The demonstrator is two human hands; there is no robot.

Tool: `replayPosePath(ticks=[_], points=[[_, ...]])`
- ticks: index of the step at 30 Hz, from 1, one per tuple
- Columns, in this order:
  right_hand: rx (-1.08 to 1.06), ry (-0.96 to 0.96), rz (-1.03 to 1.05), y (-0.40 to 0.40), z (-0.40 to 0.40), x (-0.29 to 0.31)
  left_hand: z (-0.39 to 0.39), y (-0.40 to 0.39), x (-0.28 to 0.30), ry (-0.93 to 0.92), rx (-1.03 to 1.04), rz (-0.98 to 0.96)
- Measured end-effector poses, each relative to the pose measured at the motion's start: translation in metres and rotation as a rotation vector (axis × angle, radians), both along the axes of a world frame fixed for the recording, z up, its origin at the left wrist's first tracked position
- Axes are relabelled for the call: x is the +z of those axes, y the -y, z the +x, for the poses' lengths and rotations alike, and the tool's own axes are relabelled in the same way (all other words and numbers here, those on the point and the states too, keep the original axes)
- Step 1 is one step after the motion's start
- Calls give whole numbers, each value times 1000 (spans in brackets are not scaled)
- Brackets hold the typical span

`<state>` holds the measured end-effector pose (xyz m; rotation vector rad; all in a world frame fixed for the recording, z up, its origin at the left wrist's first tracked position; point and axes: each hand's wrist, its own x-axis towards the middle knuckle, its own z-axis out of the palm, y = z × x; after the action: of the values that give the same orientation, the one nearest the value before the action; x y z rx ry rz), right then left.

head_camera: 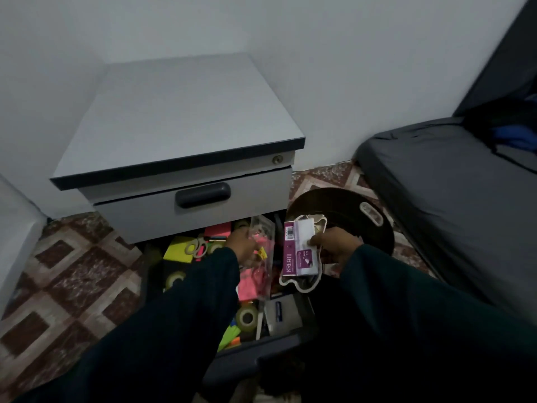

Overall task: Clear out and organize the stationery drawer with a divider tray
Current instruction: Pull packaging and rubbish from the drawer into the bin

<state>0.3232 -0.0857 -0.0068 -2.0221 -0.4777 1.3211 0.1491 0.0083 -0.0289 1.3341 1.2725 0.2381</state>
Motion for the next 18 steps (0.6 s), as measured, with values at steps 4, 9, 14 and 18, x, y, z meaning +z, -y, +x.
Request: replayPosePath(ticks=[4, 9, 14, 18], points=[[-85, -6, 41, 4, 43, 4, 51, -2, 9, 76, -18, -97], [-106, 27, 19, 7, 87, 5, 88, 0, 10, -20, -222, 137], [-96, 115, -22, 10, 100, -5, 82, -5, 6, -56, -262, 193], [6, 115, -44, 4, 80, -2, 56, -9, 4, -91, -235, 196]])
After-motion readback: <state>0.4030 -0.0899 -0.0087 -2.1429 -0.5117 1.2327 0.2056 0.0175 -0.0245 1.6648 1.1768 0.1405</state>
